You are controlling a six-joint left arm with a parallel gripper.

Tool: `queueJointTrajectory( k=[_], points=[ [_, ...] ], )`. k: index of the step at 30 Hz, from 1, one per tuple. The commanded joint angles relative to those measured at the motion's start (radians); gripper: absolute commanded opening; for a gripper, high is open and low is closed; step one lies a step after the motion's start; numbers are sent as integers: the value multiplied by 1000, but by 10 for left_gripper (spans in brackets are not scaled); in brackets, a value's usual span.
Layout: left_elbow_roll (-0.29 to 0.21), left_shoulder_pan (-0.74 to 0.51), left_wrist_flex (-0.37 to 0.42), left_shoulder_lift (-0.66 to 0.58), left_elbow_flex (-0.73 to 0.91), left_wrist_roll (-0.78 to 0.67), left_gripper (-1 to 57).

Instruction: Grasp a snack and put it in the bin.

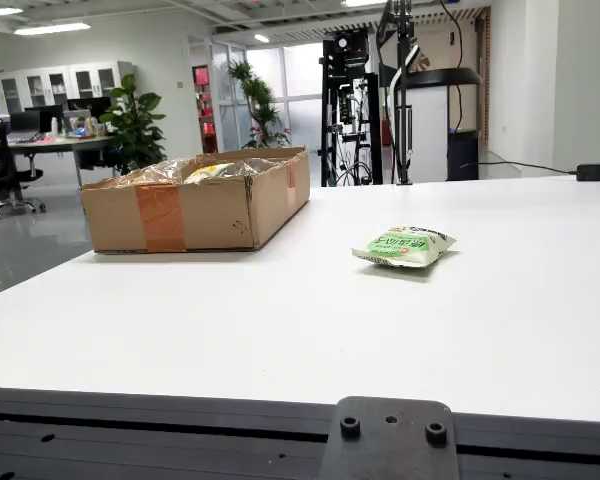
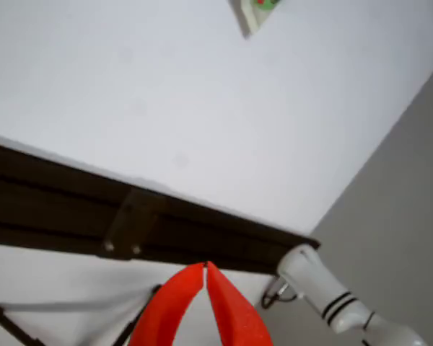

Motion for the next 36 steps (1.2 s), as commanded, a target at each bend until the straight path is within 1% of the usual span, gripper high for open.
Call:
queueJointTrajectory(
  k=[1, 22, 29, 32, 36],
  points=[
    [1, 4, 0, 0, 0, 3, 10],
    [2, 8, -6, 0, 0, 19, 13],
    [3, 34, -39, 0, -1, 44, 21],
    [3, 56, -70, -1, -1, 9, 36],
    [4, 87, -148, -1, -1, -84, 69]
  ],
)
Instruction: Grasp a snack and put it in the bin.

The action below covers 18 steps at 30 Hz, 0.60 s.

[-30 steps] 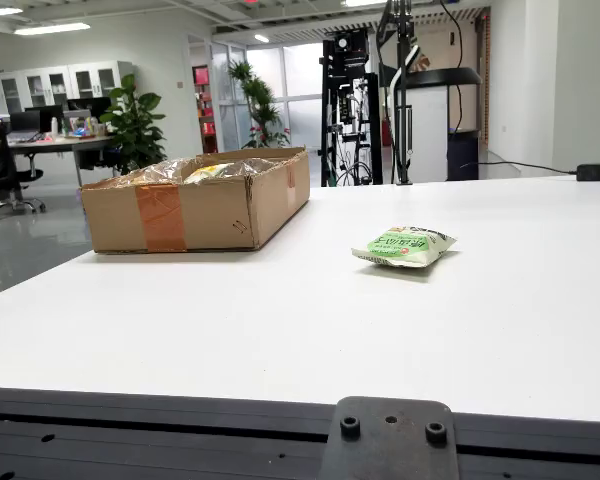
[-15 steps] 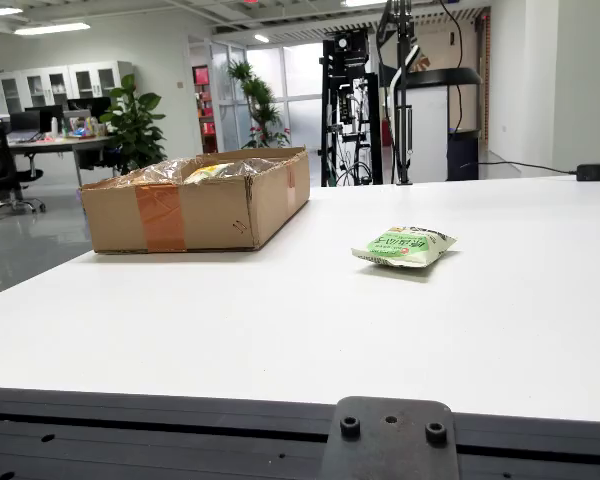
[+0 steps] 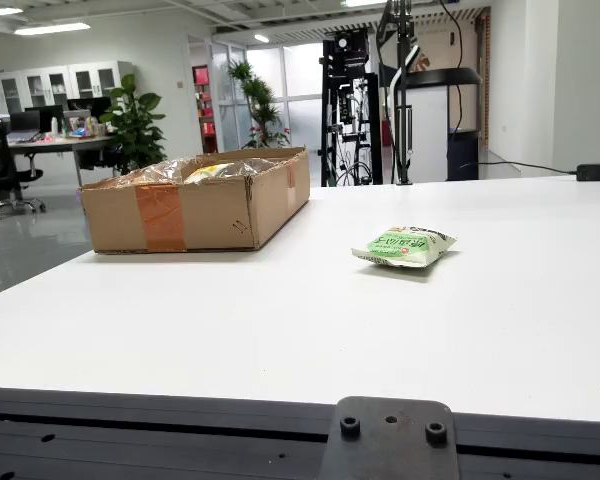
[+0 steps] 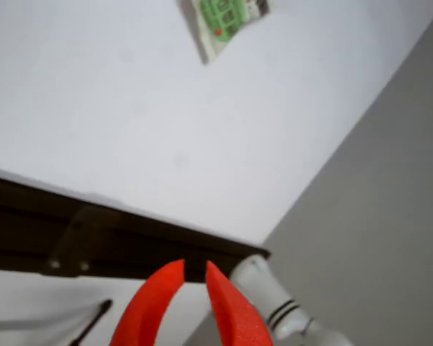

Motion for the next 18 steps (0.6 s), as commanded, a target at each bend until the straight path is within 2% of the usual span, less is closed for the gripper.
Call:
queueJointTrajectory(
  k=[1, 5, 10, 14, 18],
  points=[
    [4, 32, -91, 0, -2, -114, 80],
    [58, 52, -150, 25, -35, -279, 131],
    [89, 69, -171, 122, -170, -427, 216],
    [99, 79, -162, 246, -346, -525, 263],
    [117, 92, -121, 381, -539, -632, 285]
  ],
)
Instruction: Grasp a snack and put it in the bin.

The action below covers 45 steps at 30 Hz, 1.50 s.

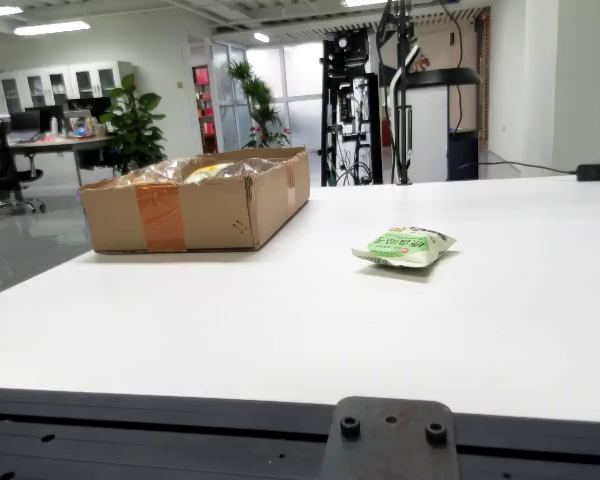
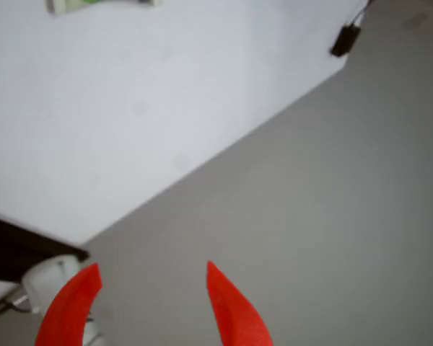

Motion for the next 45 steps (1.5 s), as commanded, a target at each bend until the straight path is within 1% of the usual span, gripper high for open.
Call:
queueJointTrajectory(
  k=[1, 6, 10, 15, 19, 24, 25, 30, 33, 39, 45],
  points=[
    [24, 13, 58, 139, -200, -113, 288],
    [79, 33, 161, 275, -390, -277, 301],
    [110, 47, 227, 372, -510, -404, 305],
    [161, 54, 308, 502, -683, -554, 312],
    [211, 52, 363, 599, -803, -702, 363],
    [240, 50, 430, 694, -899, -890, 413],
    [244, 50, 444, 707, -910, -908, 418],
    [268, 51, 511, 743, -941, -908, 434],
    [276, 55, 536, 758, -955, -908, 440],
    [276, 58, 555, 834, -1033, -908, 449],
    [273, 60, 549, 895, -1075, -908, 454]
  ],
)
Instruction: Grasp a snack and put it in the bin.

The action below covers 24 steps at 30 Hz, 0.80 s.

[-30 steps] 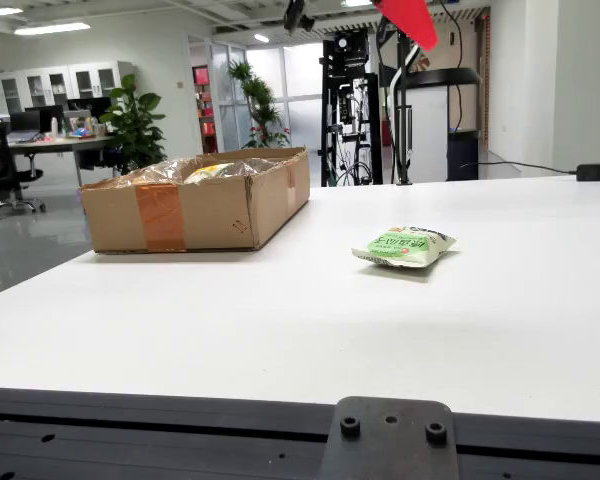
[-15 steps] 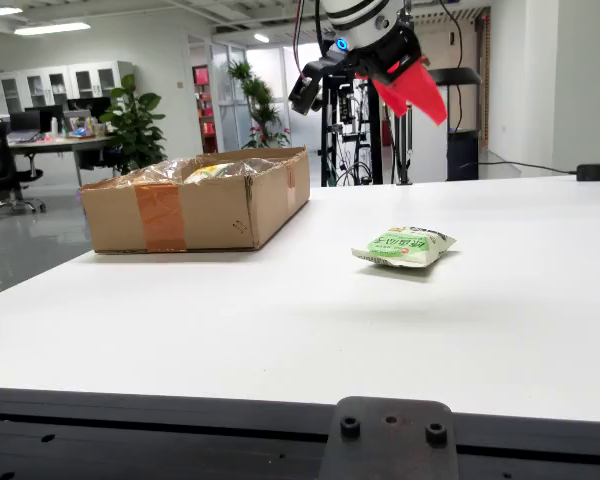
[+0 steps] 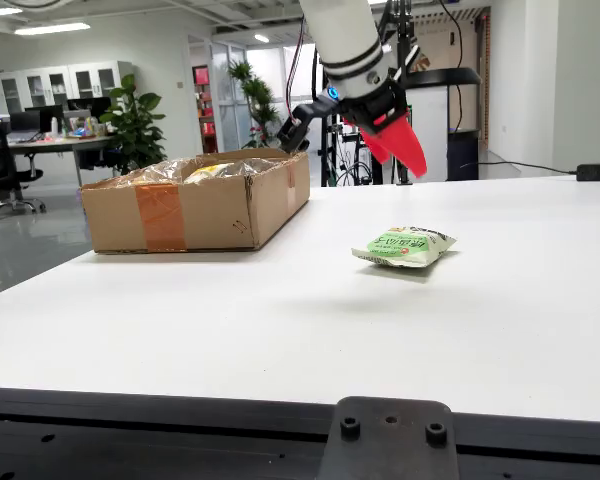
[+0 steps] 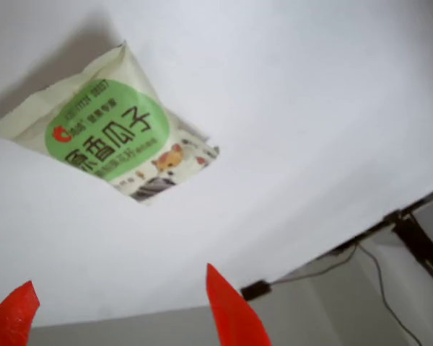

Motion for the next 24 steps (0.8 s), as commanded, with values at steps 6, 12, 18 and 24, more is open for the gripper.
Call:
queueJointTrajectory(
  k=[6, 12, 18, 24],
  points=[
    [-4, 2, -56, 51, -20, 10, 459],
    [-4, 4, -101, 71, -22, 10, 462],
    [-3, 6, -127, 81, -13, 10, 462],
    [-1, 6, -142, 92, 2, 10, 462]
  ],
)
